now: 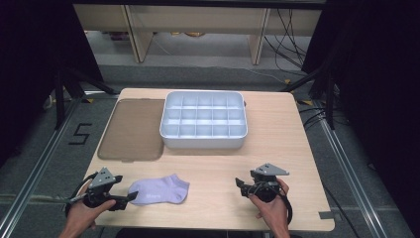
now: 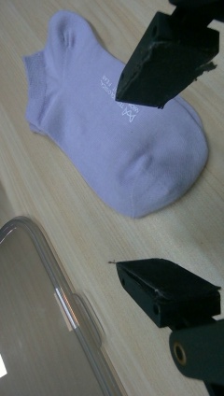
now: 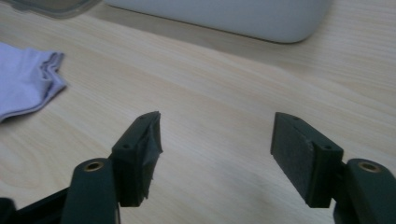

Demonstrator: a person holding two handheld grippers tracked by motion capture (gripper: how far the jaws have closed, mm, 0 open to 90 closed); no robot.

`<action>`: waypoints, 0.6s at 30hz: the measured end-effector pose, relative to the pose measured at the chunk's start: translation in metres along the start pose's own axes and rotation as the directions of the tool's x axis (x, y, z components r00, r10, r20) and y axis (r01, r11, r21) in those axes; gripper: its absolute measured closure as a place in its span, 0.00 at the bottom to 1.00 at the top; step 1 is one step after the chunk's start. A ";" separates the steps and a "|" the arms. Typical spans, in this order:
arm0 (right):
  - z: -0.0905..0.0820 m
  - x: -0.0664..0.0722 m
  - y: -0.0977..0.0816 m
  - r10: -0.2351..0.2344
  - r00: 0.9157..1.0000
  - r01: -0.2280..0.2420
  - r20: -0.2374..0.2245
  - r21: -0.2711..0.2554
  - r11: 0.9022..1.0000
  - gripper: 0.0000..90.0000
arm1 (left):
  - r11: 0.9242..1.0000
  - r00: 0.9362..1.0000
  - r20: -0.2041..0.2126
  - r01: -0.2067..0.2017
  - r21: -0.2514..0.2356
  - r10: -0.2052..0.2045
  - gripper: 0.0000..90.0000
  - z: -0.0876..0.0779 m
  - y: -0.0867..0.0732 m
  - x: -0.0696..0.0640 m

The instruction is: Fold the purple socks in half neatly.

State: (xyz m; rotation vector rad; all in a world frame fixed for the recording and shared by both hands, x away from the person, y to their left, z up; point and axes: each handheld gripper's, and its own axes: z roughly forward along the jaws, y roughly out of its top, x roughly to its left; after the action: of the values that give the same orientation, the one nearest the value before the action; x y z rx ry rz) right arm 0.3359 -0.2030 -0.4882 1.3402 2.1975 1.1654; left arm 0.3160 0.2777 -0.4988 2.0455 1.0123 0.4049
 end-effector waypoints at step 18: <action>0.015 0.029 0.011 -0.085 0.994 0.086 -0.066 0.009 0.996 0.43 | 1.000 1.000 0.017 -0.003 0.012 0.003 0.18 0.000 0.000 -0.001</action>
State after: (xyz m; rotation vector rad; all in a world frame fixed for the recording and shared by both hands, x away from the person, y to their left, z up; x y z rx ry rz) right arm 0.3367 -0.1686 -0.4845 1.2162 2.2865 1.1827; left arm 0.3152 0.2769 -0.4983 2.0585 1.0038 0.3839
